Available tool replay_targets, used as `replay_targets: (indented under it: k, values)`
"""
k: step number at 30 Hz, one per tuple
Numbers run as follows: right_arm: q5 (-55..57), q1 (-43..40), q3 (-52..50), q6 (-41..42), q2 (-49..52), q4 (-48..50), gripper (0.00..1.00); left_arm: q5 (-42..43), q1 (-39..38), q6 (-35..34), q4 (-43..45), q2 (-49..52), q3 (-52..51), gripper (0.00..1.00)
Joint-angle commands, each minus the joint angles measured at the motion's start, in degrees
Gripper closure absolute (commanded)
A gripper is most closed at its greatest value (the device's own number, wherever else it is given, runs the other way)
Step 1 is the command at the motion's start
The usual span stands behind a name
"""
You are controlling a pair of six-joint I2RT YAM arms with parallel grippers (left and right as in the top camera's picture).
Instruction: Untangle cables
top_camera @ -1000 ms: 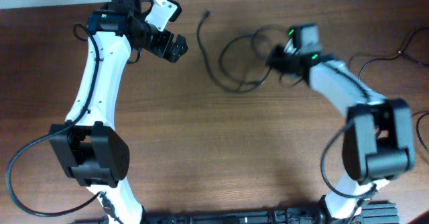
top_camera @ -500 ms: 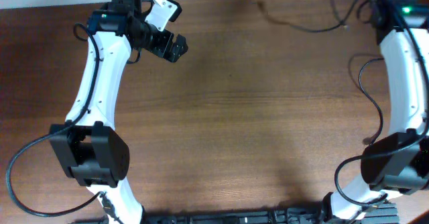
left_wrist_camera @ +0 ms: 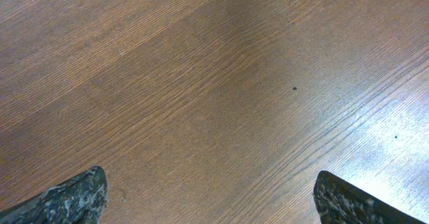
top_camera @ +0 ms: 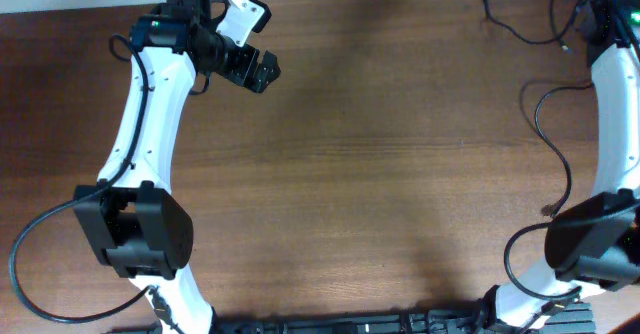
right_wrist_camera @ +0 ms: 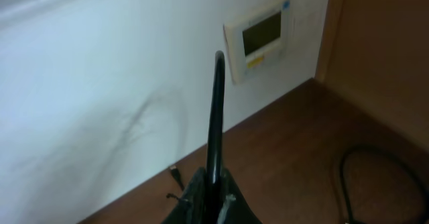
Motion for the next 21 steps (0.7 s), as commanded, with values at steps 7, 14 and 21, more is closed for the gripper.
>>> replay_targets:
  k: [7,14,21]
  values:
    - [0.5,-0.1,1.1,-3.4,12.0,-0.6,0.96,0.2,0.3,-0.8,-0.1,-1.7,0.3,0.01]
    - [0.5,-0.2,1.1,-3.3,18.2,-1.4,0.96,0.2,0.3,-0.8,-0.1,-1.7,0.3,0.01]
    - [0.5,-2.4,1.0,-3.1,19.4,-2.2,0.96,0.2,0.3,-0.7,-0.1,-1.7,0.3,0.01]
